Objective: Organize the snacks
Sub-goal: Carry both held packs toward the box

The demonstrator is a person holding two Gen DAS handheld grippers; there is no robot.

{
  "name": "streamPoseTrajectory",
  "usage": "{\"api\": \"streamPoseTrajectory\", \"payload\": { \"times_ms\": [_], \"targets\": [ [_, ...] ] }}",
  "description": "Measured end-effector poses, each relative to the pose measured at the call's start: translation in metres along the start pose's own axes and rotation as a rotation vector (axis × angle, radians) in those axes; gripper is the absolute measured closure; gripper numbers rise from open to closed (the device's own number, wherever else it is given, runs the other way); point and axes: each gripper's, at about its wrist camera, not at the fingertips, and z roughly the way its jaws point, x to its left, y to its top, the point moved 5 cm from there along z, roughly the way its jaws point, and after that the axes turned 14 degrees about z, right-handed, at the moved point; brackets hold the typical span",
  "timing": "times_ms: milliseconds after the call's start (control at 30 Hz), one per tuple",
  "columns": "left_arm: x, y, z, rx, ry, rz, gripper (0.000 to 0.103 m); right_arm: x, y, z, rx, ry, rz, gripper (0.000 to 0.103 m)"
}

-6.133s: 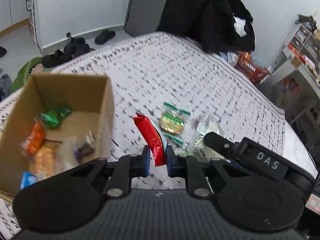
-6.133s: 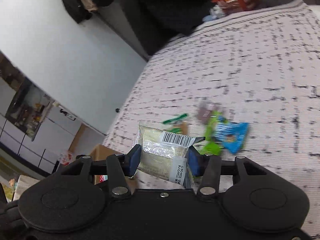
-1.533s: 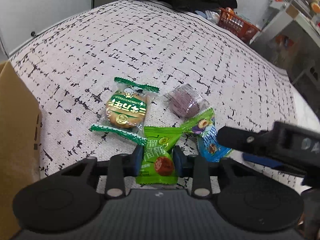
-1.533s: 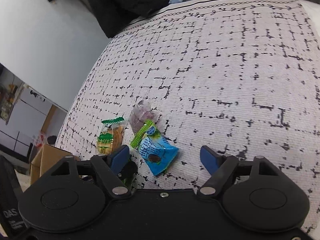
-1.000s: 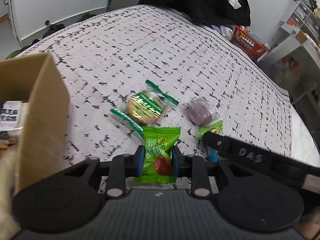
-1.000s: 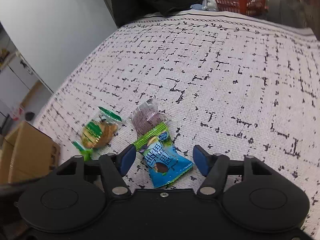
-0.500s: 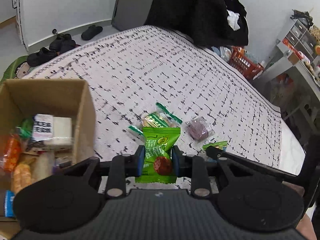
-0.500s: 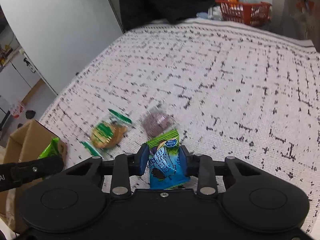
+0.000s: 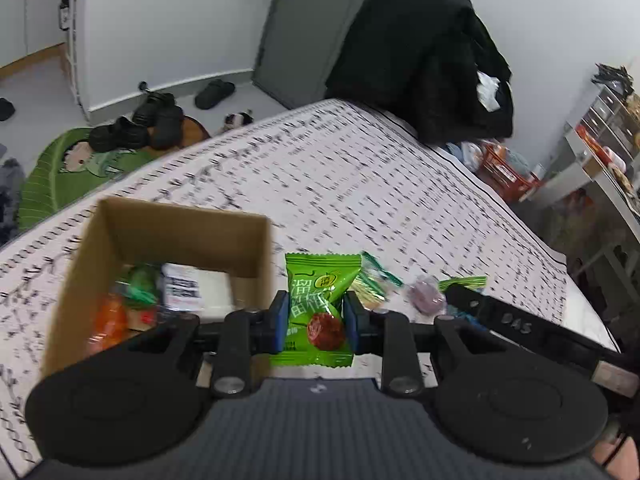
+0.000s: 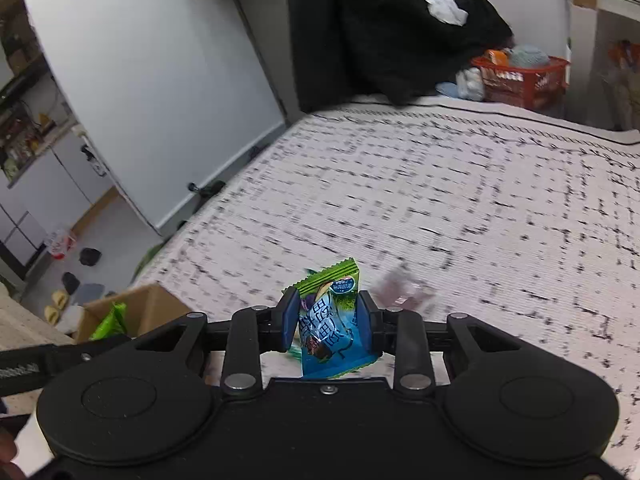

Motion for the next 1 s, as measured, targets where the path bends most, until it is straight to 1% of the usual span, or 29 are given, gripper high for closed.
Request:
{"api": "streamPoseTrajectory", "payload": {
  "times_ms": [267, 467, 667, 767, 833, 933, 1000],
  "targets": [
    [0.047, -0.002, -0.017, 0.002, 0.064, -0.048, 0.075, 0.040, -0.009, -0.005, 0.003, 0.058, -0.021, 0.073],
    [0.077, -0.004, -0.026, 0.003, 0.089, -0.086, 0.075, 0.065, -0.018, -0.006, 0.014, 0.081, -0.043, 0.073],
    [0.094, -0.009, -0.029, 0.009, 0.085, -0.109, 0.075, 0.095, -0.026, -0.010, 0.025, 0.118, -0.081, 0.073],
    [0.100, -0.011, -0.028, 0.019, 0.065, -0.118, 0.074, 0.108, -0.032, -0.009, 0.034, 0.127, -0.100, 0.073],
    [0.105, -0.013, -0.027, 0.029, 0.066, -0.127, 0.071, 0.114, -0.036, -0.008, 0.048, 0.135, -0.102, 0.073],
    [0.112, -0.014, -0.027, 0.036, 0.070, -0.143, 0.071, 0.123, -0.041, -0.007, 0.064, 0.143, -0.107, 0.073],
    [0.115, -0.015, -0.027, 0.041, 0.069, -0.151, 0.068, 0.128, -0.045, -0.005, 0.075, 0.149, -0.113, 0.073]
  ]
}}
